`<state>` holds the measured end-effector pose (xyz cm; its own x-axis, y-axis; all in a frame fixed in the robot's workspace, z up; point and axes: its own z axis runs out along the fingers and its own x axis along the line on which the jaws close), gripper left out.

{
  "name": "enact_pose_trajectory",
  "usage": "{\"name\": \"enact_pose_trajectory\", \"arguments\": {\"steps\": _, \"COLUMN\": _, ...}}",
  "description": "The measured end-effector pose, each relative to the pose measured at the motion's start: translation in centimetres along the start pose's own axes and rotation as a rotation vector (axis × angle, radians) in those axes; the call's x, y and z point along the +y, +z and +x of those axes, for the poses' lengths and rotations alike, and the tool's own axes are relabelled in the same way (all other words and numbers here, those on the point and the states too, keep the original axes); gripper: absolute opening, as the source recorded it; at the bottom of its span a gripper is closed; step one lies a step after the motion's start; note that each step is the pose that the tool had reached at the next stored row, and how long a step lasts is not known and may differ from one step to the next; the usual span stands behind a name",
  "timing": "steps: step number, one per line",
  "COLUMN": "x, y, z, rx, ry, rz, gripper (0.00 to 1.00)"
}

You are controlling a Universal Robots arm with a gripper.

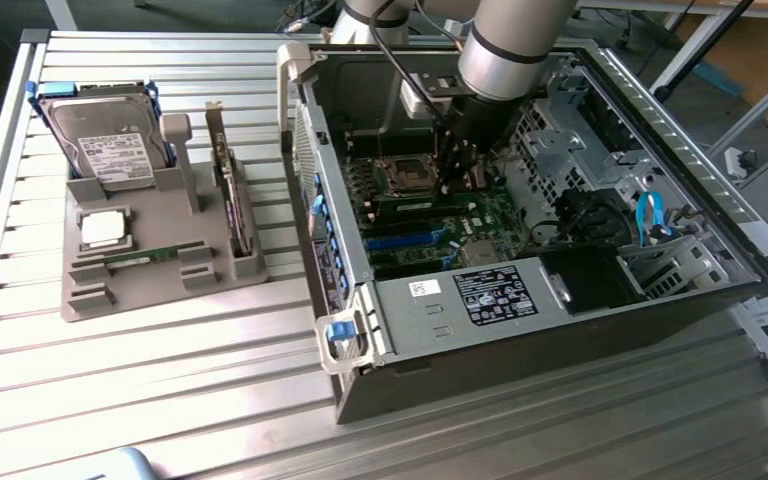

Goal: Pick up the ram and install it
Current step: 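Insert the ram into the slot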

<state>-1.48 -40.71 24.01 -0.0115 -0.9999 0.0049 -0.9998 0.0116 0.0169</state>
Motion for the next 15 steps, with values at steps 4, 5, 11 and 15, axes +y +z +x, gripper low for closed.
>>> {"name": "enact_pose_trajectory", "arguments": {"steps": 4, "x": 0.0, "y": 0.0, "z": -0.02, "rx": 0.0, "ry": 0.0, "rz": 0.0, "gripper": 0.12}}
{"name": "enact_pose_trajectory", "arguments": {"steps": 5, "x": -0.01, "y": 0.0, "z": -0.02, "rx": 0.0, "ry": 0.0, "rz": 0.0, "gripper": 0.12}}
{"name": "enact_pose_trajectory", "arguments": {"steps": 11, "x": -0.01, "y": 0.06, "z": -0.03, "rx": 0.0001, "ry": 0.0, "rz": -0.0001, "gripper": 0.12}}
{"name": "enact_pose_trajectory", "arguments": {"steps": 15, "x": -0.01, "y": 0.13, "z": -0.02, "rx": 0.0001, "ry": 0.0, "rz": 0.0, "gripper": 0.12}}
